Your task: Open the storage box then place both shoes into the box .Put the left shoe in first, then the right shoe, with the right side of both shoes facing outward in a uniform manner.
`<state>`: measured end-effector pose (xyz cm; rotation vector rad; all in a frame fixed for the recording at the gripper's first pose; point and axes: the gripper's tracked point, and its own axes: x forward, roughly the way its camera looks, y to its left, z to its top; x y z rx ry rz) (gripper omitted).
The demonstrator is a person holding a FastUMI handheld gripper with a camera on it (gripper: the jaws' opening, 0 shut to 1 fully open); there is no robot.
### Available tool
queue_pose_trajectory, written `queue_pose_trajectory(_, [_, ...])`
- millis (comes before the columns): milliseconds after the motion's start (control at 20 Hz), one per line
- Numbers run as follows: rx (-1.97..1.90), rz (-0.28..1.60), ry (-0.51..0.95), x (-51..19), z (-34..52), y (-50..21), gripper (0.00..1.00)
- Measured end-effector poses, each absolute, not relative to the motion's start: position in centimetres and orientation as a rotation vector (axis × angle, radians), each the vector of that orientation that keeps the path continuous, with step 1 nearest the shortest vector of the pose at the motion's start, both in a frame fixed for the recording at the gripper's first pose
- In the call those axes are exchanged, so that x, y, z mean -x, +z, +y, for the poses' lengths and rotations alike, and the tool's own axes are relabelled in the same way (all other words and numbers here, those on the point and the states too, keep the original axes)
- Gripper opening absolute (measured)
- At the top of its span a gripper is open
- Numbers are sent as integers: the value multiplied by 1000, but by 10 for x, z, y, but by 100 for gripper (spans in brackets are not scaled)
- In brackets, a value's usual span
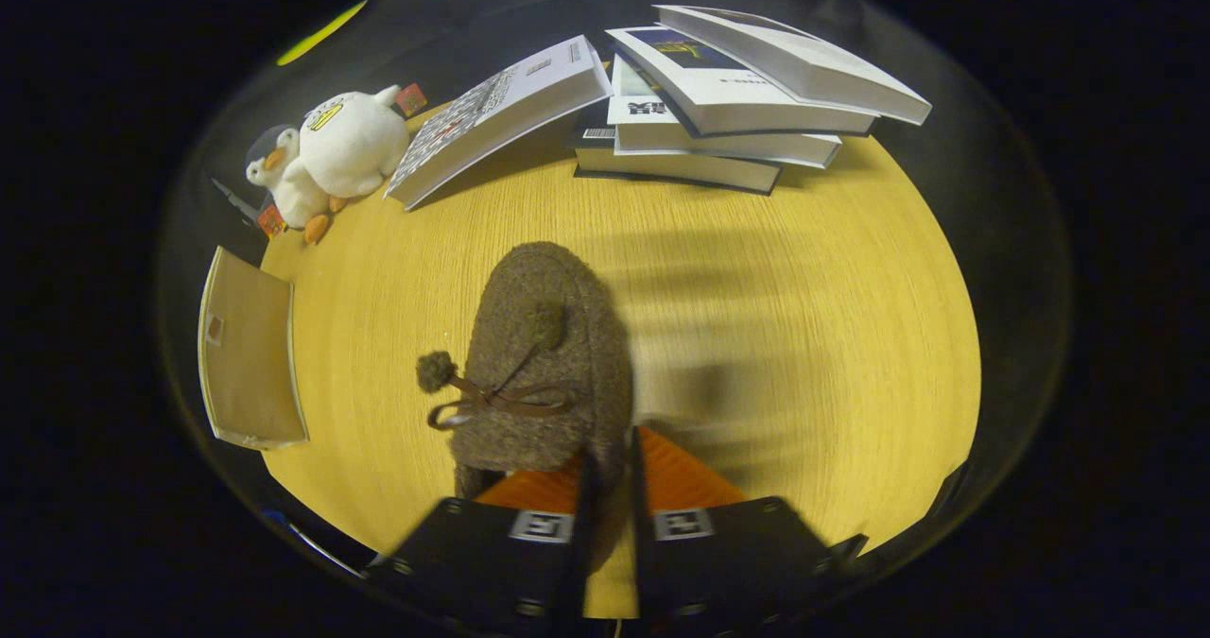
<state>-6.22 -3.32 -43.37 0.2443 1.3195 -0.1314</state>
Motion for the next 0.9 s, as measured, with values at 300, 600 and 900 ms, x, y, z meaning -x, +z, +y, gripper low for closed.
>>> queue_pose_trajectory(300, [-321, 1347, -111, 70, -20, -406, 0])
queue_pose_trajectory(600, [-403, 1316, -7, 56, 15, -349, 0])
queue_pose_trajectory(900, [-316, 1264, 89, 36, 58, -302, 0])
